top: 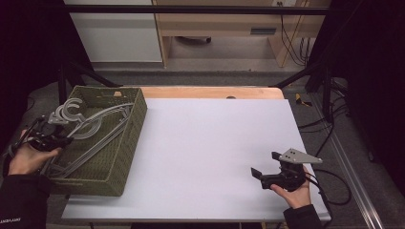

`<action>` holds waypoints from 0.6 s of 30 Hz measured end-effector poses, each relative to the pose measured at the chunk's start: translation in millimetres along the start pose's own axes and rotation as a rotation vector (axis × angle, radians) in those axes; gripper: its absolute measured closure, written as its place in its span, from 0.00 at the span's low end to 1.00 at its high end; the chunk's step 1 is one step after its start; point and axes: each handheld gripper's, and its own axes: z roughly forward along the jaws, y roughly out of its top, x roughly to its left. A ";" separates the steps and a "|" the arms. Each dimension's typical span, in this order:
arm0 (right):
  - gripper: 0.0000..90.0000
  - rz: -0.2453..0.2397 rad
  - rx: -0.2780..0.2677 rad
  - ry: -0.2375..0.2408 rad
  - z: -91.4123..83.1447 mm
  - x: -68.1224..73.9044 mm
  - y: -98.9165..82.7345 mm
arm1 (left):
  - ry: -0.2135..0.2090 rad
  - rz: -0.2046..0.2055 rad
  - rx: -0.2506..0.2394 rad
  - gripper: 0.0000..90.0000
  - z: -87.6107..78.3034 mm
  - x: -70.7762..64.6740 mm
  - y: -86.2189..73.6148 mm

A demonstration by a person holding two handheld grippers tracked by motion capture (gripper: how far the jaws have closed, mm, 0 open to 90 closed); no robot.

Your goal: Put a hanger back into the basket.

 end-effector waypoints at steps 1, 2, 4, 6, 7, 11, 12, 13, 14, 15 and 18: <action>0.02 -0.005 0.005 0.002 -0.2 -0.3 -0.2 | 0.007 -0.019 -0.003 0.89 1.2 0.9 -0.5; 0.02 -0.006 0.005 0.002 -0.1 -0.2 -0.2 | 0.016 -0.030 -0.002 0.89 2.2 1.5 -0.8; 0.02 -0.003 0.004 0.005 0.1 0.1 -0.2 | 0.022 -0.043 -0.005 0.87 3.4 2.2 -1.6; 0.02 -0.003 0.005 0.005 0.1 0.1 -0.2 | 0.027 -0.076 -0.015 0.82 5.4 4.3 -3.8; 0.02 -0.005 0.007 0.003 -0.1 -0.3 -0.2 | 0.033 -0.092 -0.018 0.81 5.8 7.1 -7.5; 0.02 -0.003 0.005 0.003 0.6 0.0 -0.3 | 0.043 -0.124 -0.039 0.77 2.4 10.8 -13.4; 0.02 -0.003 0.005 0.003 0.6 0.0 -0.3 | 0.043 -0.124 -0.039 0.76 2.4 10.8 -13.4; 0.02 -0.003 0.008 0.003 0.8 0.2 -0.3 | 0.045 -0.134 -0.051 0.76 1.0 11.0 -14.7; 0.02 -0.003 0.008 0.004 0.8 0.2 -0.3 | 0.031 -0.138 -0.071 0.76 -2.7 11.4 -17.2; 0.02 -0.004 0.008 0.003 0.8 0.0 -0.3 | 0.028 -0.145 -0.074 0.76 -3.4 10.7 -17.9; 0.02 -0.005 0.007 0.003 0.8 0.0 -0.3 | 0.038 -0.143 -0.079 0.74 -4.3 10.1 -19.7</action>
